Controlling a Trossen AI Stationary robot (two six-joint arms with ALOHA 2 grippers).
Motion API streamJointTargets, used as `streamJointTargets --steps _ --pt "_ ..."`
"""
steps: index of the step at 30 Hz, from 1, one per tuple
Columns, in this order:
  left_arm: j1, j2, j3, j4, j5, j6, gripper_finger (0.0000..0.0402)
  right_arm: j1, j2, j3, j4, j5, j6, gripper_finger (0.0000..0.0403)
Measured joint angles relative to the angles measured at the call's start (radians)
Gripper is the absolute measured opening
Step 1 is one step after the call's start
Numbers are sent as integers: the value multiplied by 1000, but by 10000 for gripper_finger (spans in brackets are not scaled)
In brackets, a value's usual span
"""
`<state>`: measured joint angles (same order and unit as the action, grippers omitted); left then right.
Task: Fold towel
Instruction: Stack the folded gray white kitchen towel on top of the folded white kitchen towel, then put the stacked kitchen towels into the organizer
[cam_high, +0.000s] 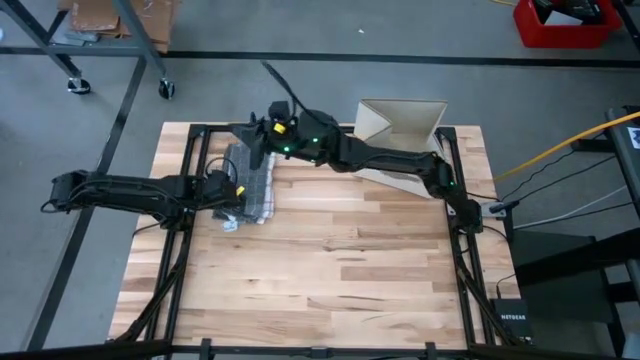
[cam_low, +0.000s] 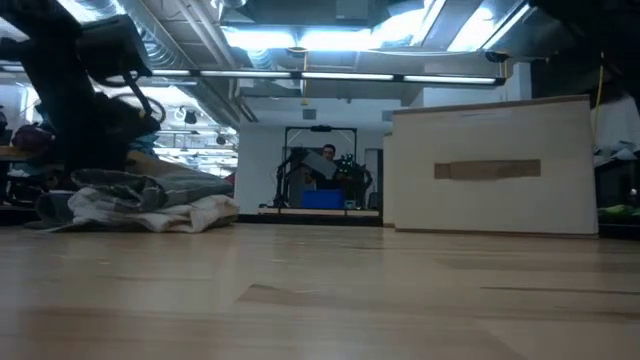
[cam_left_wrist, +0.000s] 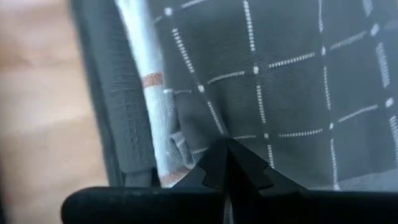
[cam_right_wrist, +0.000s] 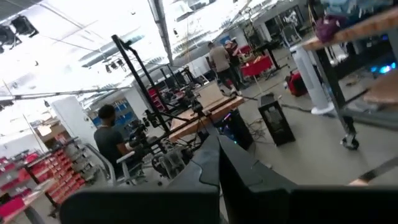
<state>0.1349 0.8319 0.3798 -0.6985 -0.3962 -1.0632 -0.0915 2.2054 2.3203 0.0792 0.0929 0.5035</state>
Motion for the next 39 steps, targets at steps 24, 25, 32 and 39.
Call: streamJointTargets --steps 24,25,32,39 --pt "-358 319 -33 576 389 0 0 6 -315 0 -555 302 -307 5" --pt "-375 334 -33 600 388 -12 0 6 -325 0 -579 322 -309 5" --pt "-455 426 -33 797 387 -79 0 4 -387 0 -806 475 -330 5" --pt "-464 425 21 875 386 -43 0 -55 -435 0 -1116 500 -297 5"
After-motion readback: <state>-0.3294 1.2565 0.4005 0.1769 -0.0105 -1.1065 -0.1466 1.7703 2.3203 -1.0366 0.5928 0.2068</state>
